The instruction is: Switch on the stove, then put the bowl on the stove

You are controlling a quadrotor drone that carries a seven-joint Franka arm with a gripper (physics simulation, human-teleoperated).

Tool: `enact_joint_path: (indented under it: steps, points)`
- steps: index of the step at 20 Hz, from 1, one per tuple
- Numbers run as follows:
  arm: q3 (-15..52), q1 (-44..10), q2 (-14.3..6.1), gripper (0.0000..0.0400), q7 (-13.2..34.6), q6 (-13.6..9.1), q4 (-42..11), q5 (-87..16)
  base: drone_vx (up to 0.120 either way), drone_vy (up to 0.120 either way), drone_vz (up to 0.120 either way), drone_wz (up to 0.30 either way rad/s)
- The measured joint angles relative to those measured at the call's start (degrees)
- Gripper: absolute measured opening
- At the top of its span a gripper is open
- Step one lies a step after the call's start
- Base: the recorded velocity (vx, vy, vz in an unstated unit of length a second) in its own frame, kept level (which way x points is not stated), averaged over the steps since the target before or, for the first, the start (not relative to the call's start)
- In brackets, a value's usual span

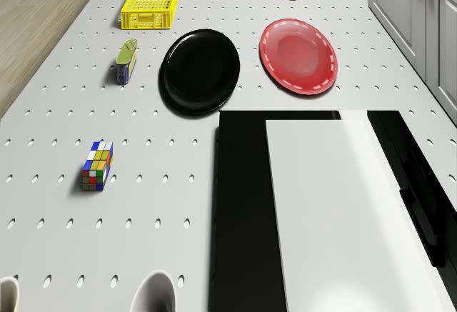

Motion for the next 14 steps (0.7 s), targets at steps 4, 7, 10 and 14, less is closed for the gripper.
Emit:
enact_joint_path:
  steps: [4,7,10,14]
  points:
    - [0.0,0.0,-0.1,0.04,0.0,0.1,-0.1,0.0,0.05,-0.12,0.0,0.0]
    - [0.0,0.0,-0.2,0.04,0.0,0.3,-0.1,0.0,0.0,-0.12,0.0,0.0]
    - [0.1,-0.1,-0.3,0.04,0.0,0.4,-0.2,-0.1,0.0,-0.12,0.0,0.0]
    - [0.2,-0.1,-0.4,0.04,0.0,0.5,-0.3,-0.1,0.0,-0.12,0.0,0.0]
